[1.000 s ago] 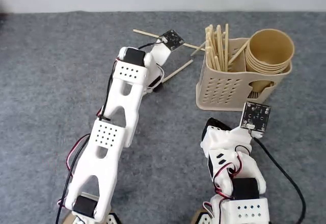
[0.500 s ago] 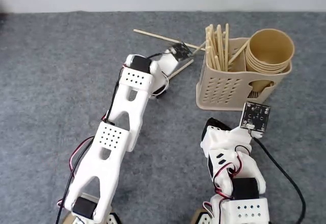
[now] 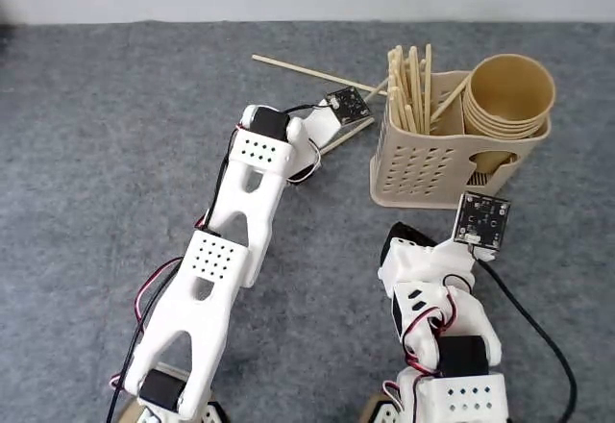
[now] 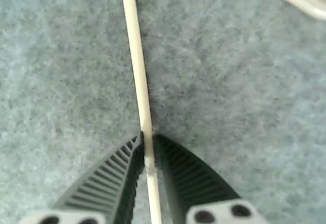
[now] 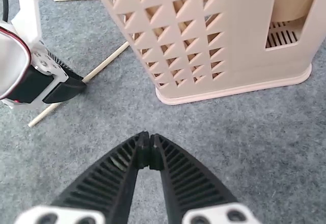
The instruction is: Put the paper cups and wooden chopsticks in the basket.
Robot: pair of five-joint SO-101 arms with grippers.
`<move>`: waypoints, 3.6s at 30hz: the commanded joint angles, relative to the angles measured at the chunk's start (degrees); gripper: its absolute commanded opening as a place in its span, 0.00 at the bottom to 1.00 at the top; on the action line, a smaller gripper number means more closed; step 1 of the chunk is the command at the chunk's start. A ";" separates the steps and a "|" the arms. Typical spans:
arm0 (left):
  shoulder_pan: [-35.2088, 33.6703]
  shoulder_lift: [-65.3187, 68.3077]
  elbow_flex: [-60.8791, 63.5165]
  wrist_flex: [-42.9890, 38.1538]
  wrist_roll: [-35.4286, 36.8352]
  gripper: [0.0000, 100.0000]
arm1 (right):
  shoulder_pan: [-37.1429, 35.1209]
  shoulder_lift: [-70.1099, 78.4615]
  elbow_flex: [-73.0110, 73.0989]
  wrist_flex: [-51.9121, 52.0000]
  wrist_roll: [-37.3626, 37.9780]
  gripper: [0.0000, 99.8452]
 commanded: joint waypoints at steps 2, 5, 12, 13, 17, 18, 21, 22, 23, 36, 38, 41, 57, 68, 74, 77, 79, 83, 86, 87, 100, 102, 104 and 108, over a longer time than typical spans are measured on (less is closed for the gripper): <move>-1.05 -5.98 -4.26 0.53 -0.35 0.01 | -0.13 -0.57 -0.53 -1.36 -0.53 0.01; -1.23 -8.00 -4.35 0.62 -0.26 0.01 | -0.04 -0.57 -0.53 -1.36 -0.53 0.01; -2.55 -11.69 -4.35 0.62 5.01 0.01 | -0.04 -0.57 -0.53 -1.36 -0.53 0.01; -2.81 -12.57 -4.44 0.62 5.89 0.01 | -0.04 -0.57 -0.53 -1.36 -0.53 0.01; -3.78 -17.14 -4.44 0.18 11.25 0.01 | -0.04 -0.57 -0.53 -1.36 -0.53 0.01; -3.78 -18.55 -4.44 0.18 12.75 0.01 | -0.04 -0.57 -0.53 -1.36 -0.53 0.01; -3.60 -23.38 -4.44 0.18 18.90 0.01 | -0.04 -0.57 -0.53 -1.36 -0.53 0.01; -3.52 -25.05 -4.44 0.09 21.45 0.01 | -0.04 -0.57 -0.53 -1.36 -0.53 0.01; -3.43 -26.73 -4.44 -0.53 24.18 0.01 | -0.04 -0.57 -0.53 -1.36 -0.53 0.01; 2.20 -44.40 -4.44 -2.99 41.58 0.01 | 0.04 -0.57 -0.53 -1.36 -0.53 0.01; 3.08 -46.24 -4.44 -3.52 41.58 0.01 | 0.04 -0.57 -0.53 -1.36 -0.53 0.01; 4.66 -48.53 -4.44 -4.40 42.37 0.01 | 0.04 -0.57 -0.53 -1.36 -0.53 0.01; 8.97 -60.57 -4.18 2.64 43.25 0.01 | -0.13 -0.57 -0.53 -1.36 -0.53 0.01; 9.32 -75.87 17.80 2.55 41.67 0.01 | -0.13 -0.57 -0.53 -1.27 -0.53 0.01; 9.32 -87.21 34.95 1.23 41.41 0.01 | -0.13 -0.57 -0.53 -1.36 -0.53 0.01; 9.32 -91.69 41.80 -1.76 41.32 0.01 | -0.13 -0.57 -0.53 -1.36 -0.53 0.01; 9.67 -94.68 46.81 -3.60 41.23 0.01 | -0.13 -0.57 -0.53 -1.36 -0.53 0.01; 14.42 -102.24 59.65 -5.98 38.86 0.01 | -0.13 -0.57 -0.53 -1.36 -0.53 0.01; 15.91 -109.10 71.34 -14.42 38.86 0.01 | -0.13 -0.57 -0.53 -1.36 -0.53 0.01; 15.91 -111.38 75.82 -18.81 38.95 0.01 | -0.13 -0.57 -0.53 -1.36 -0.53 0.01; 14.42 -124.57 131.12 -96.62 41.32 0.01 | -0.13 -0.57 -0.53 -1.36 -0.53 0.01; 15.21 -123.16 135.87 -109.10 41.32 0.01 | -0.13 -0.57 -0.53 -1.36 -0.53 0.01; 16.00 -120.53 138.51 -118.77 41.32 0.01 | -0.13 -0.57 -0.53 -1.36 -0.53 0.01; 18.11 -113.41 137.19 -125.98 41.32 0.01 | -0.13 -0.57 -0.53 -1.36 -0.53 0.01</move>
